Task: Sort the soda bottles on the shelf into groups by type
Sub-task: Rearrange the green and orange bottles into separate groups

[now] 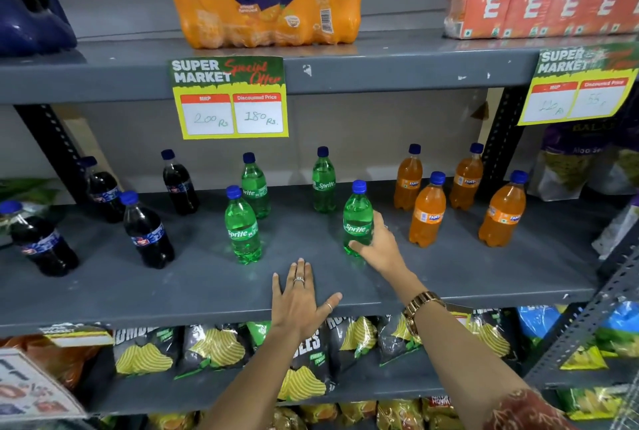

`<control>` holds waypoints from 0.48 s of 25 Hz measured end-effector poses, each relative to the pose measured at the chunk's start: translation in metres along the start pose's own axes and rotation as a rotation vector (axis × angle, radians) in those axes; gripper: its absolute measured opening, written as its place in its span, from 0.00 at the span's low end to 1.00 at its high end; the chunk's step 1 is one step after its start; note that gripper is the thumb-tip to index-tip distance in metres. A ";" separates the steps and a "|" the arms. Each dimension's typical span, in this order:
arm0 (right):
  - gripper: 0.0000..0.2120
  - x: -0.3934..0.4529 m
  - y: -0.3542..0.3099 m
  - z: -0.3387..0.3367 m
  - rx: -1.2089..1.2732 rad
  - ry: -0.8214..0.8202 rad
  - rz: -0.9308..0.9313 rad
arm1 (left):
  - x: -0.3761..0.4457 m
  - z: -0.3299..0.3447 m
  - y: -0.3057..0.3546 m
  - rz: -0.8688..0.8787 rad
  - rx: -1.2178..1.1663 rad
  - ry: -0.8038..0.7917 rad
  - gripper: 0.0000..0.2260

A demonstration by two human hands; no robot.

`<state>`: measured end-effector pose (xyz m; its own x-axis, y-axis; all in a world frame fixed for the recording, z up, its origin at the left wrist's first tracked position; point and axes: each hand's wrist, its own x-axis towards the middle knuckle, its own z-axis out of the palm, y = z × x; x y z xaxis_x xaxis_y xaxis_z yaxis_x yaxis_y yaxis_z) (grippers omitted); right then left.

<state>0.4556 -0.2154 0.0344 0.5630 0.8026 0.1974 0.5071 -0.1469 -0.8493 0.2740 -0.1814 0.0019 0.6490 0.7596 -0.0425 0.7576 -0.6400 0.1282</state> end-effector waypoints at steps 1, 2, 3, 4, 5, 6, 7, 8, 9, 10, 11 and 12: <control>0.30 0.000 -0.002 0.003 0.009 0.005 0.005 | 0.000 -0.001 -0.005 0.001 0.000 0.001 0.38; 0.29 -0.001 -0.006 0.006 0.015 0.001 0.004 | -0.001 -0.002 -0.010 0.003 -0.004 0.002 0.38; 0.28 -0.001 -0.006 0.010 0.019 -0.014 0.001 | -0.001 -0.002 -0.013 0.009 -0.008 0.002 0.38; 0.27 -0.001 -0.007 0.014 0.022 -0.035 0.000 | -0.001 -0.002 -0.015 0.015 -0.012 0.004 0.38; 0.26 -0.001 -0.006 0.019 0.032 -0.055 0.004 | -0.001 -0.002 -0.016 0.020 -0.017 0.006 0.38; 0.24 0.000 -0.007 0.023 0.040 -0.078 0.016 | 0.000 -0.002 -0.017 0.023 -0.018 0.007 0.39; 0.23 0.000 -0.006 0.026 0.061 -0.104 0.022 | 0.000 -0.002 -0.017 0.025 -0.015 0.008 0.40; 0.23 0.001 -0.006 0.029 0.089 -0.133 0.025 | 0.000 -0.002 -0.018 0.028 -0.019 0.018 0.44; 0.22 0.003 -0.006 0.032 0.125 -0.166 0.028 | 0.000 -0.002 -0.019 0.037 -0.031 0.032 0.49; 0.22 0.004 -0.007 0.035 0.159 -0.202 0.034 | 0.000 -0.001 -0.022 0.047 -0.043 0.033 0.54; 0.22 0.005 -0.008 0.037 0.191 -0.236 0.045 | 0.000 0.000 -0.025 0.054 -0.050 0.033 0.57; 0.22 0.006 -0.009 0.037 0.214 -0.260 0.055 | 0.001 0.001 -0.026 0.061 -0.055 0.038 0.59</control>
<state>0.4303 -0.1882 0.0251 0.3865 0.9214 0.0400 0.3169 -0.0919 -0.9440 0.2548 -0.1641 -0.0025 0.6902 0.7237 0.0043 0.7109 -0.6790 0.1832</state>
